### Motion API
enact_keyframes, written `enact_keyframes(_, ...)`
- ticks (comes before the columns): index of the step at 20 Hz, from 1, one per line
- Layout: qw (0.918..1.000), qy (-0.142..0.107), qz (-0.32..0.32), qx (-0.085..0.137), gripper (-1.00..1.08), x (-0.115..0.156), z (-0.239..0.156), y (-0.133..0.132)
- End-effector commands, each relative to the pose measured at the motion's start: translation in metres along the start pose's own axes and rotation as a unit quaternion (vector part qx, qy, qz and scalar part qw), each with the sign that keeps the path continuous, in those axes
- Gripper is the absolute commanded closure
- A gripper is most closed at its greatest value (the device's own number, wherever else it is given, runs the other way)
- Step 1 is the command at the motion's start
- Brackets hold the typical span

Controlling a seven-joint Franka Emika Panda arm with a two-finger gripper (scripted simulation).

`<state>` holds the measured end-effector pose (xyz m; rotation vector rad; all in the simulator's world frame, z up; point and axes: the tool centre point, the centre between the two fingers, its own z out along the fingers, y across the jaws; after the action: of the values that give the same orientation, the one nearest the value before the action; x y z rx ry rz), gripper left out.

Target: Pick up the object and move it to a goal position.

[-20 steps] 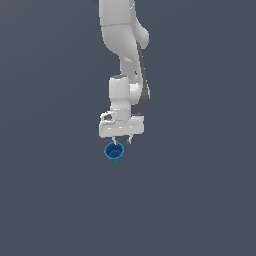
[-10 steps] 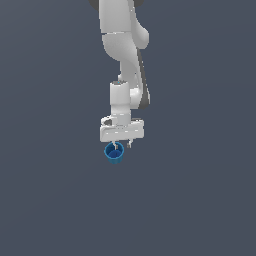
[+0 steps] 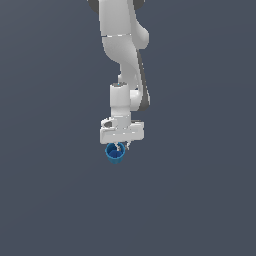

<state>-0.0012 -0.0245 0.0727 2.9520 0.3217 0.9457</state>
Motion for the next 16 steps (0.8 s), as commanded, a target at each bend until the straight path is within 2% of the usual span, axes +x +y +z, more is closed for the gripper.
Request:
enact_keyframes(1, 1.0000, -0.001, 0.000, 0.000, 1.08, -0.001, 0.000, 0.000)
enact_keyframes(9, 1.0000, 0.000, 0.000, 0.000, 1.08, 0.000, -0.002, 0.000)
enact_keyframes(16, 1.0000, 0.000, 0.000, 0.000, 1.08, -0.005, -0.020, -0.001)
